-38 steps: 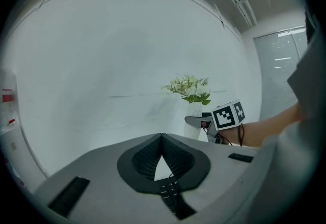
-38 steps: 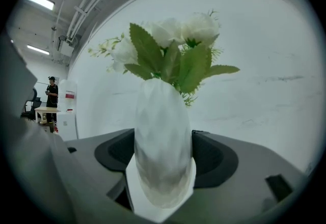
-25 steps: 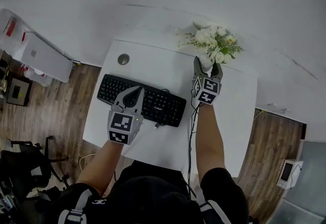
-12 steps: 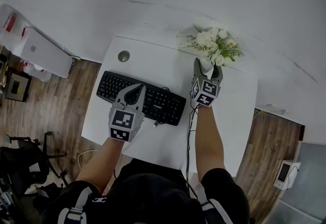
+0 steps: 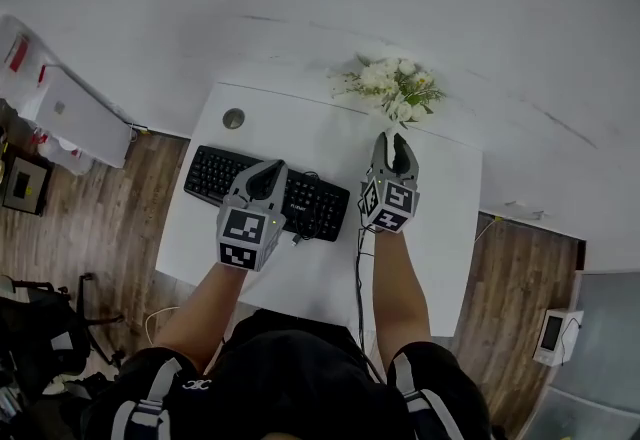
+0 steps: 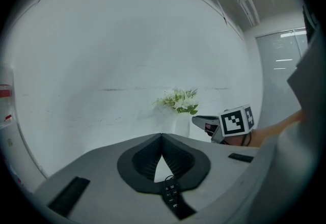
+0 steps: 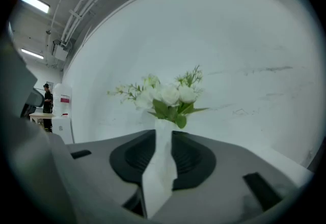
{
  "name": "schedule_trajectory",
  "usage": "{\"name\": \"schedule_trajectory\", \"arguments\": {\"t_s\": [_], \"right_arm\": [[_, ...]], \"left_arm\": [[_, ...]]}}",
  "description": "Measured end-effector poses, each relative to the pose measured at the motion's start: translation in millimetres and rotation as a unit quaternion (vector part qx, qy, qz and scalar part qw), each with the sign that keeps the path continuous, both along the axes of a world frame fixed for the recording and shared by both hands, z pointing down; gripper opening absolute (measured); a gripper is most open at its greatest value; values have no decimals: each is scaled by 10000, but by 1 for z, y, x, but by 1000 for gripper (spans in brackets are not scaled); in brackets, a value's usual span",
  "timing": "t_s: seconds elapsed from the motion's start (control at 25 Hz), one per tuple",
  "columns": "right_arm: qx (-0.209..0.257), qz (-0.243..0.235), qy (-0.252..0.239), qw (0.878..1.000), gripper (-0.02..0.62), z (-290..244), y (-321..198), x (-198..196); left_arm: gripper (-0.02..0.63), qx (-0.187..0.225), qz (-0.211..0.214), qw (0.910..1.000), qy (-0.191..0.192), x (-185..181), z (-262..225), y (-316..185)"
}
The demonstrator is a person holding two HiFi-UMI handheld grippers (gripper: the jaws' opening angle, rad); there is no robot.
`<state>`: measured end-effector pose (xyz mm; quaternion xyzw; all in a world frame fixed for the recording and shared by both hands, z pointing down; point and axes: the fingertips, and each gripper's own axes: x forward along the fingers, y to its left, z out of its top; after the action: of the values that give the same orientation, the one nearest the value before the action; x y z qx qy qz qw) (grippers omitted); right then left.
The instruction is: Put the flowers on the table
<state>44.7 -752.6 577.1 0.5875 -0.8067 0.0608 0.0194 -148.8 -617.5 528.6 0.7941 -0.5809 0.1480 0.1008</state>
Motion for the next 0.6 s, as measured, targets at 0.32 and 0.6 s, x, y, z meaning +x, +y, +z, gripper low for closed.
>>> {"name": "schedule_trajectory", "arguments": {"t_s": [0.32,0.6], "right_arm": [[440,-320,-203,9983,0,-104,88,-8],[623,-220,-75,9978,2,-159,167,8]], "left_arm": [[2,458,107,9987,177,23,-52,24],[2,778,310,9957,406,49,-81,54]]}}
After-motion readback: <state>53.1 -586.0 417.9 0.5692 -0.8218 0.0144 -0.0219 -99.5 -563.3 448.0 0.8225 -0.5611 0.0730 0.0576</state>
